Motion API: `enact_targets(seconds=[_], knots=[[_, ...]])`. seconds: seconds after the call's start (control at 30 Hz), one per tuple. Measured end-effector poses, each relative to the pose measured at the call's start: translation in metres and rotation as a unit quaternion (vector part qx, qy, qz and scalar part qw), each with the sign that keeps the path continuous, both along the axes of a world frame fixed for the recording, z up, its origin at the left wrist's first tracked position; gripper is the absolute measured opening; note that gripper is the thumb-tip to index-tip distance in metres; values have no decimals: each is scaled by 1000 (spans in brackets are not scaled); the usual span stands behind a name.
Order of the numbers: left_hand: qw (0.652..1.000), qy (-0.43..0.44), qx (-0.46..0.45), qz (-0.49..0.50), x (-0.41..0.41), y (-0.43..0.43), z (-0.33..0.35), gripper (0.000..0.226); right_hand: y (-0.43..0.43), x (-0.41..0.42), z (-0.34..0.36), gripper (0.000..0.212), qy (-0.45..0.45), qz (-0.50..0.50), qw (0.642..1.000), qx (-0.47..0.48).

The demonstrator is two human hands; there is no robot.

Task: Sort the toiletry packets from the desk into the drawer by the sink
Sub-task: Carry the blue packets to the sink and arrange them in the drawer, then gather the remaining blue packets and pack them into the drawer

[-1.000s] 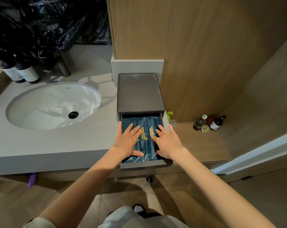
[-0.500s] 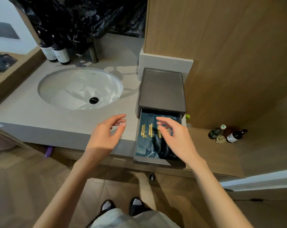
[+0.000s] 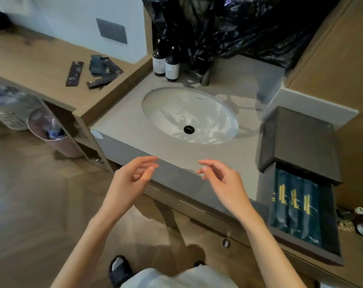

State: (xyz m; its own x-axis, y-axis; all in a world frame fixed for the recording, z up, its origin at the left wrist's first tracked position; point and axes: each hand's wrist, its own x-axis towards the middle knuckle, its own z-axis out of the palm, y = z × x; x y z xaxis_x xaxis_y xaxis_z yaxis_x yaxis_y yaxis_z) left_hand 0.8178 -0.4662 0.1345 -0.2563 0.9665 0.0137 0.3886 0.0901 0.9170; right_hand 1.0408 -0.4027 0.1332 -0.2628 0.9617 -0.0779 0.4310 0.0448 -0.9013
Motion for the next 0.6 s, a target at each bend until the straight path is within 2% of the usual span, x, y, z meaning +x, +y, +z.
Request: enact_targets(seconds=[0.2, 0.33, 0.47, 0.6], knots=[[1000, 15, -16, -4, -138, -1, -2, 23, 3, -139, -5, 21, 12, 19, 999, -25], [1000, -10, -20, -5, -218, 13, 2, 25, 18, -220, 9, 19, 13, 31, 999, -16], [999, 22, -12, -21, -294, 49, 3, 29, 52, -292, 22, 20, -3, 45, 999, 14], [999, 50, 11, 13, -366, 109, -4, 32, 109, -364, 25, 24, -59, 58, 994, 68]])
